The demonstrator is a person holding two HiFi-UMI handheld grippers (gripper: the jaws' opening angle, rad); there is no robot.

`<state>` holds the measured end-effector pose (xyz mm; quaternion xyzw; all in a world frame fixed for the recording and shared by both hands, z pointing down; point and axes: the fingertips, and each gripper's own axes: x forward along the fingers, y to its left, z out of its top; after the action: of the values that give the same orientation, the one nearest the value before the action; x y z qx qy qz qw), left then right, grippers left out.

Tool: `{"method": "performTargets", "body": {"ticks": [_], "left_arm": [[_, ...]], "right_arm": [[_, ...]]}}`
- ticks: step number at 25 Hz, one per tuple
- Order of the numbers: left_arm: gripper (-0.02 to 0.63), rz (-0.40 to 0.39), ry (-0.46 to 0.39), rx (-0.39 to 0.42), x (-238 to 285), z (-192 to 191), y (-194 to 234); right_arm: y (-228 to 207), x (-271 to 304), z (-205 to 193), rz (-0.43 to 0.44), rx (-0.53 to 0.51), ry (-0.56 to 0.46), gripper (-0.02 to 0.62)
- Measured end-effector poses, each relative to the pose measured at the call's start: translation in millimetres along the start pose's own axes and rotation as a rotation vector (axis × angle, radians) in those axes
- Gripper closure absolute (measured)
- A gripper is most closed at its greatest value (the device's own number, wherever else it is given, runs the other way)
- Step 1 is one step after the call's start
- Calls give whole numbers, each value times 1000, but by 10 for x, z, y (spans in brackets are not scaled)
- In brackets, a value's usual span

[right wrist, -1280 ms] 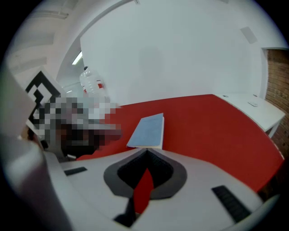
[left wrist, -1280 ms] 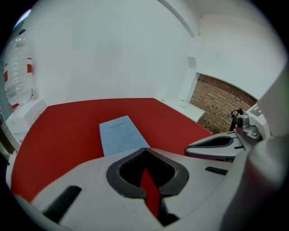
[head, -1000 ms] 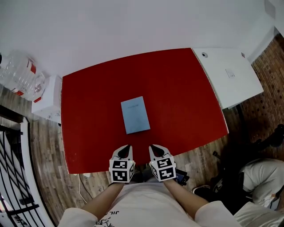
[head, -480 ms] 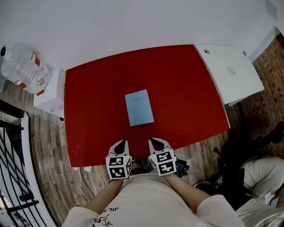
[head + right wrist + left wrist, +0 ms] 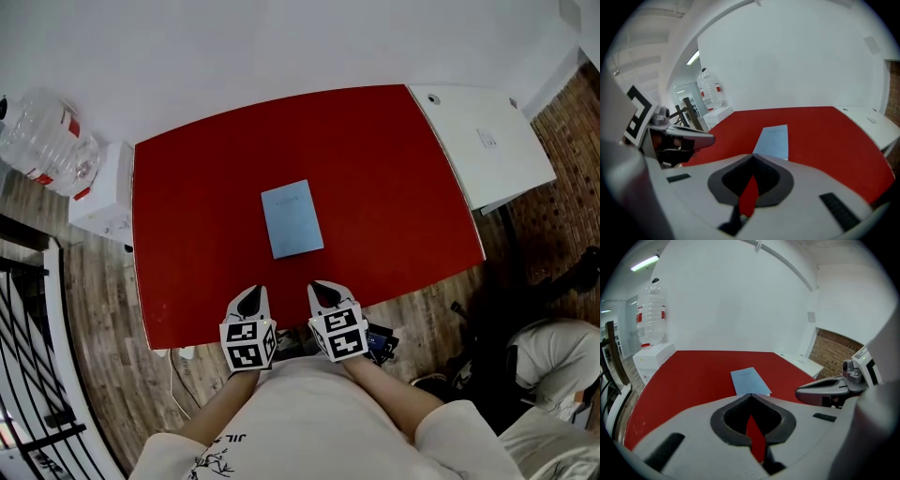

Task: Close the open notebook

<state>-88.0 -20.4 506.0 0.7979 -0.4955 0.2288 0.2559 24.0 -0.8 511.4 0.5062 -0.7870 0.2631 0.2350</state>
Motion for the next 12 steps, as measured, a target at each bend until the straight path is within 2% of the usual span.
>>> {"method": "performTargets", "body": {"ticks": [12], "left_arm": [[600,-4,1,-2,-41,-9,1]], "right_arm": [[75,-15,-21,14,-15,4,592]]}}
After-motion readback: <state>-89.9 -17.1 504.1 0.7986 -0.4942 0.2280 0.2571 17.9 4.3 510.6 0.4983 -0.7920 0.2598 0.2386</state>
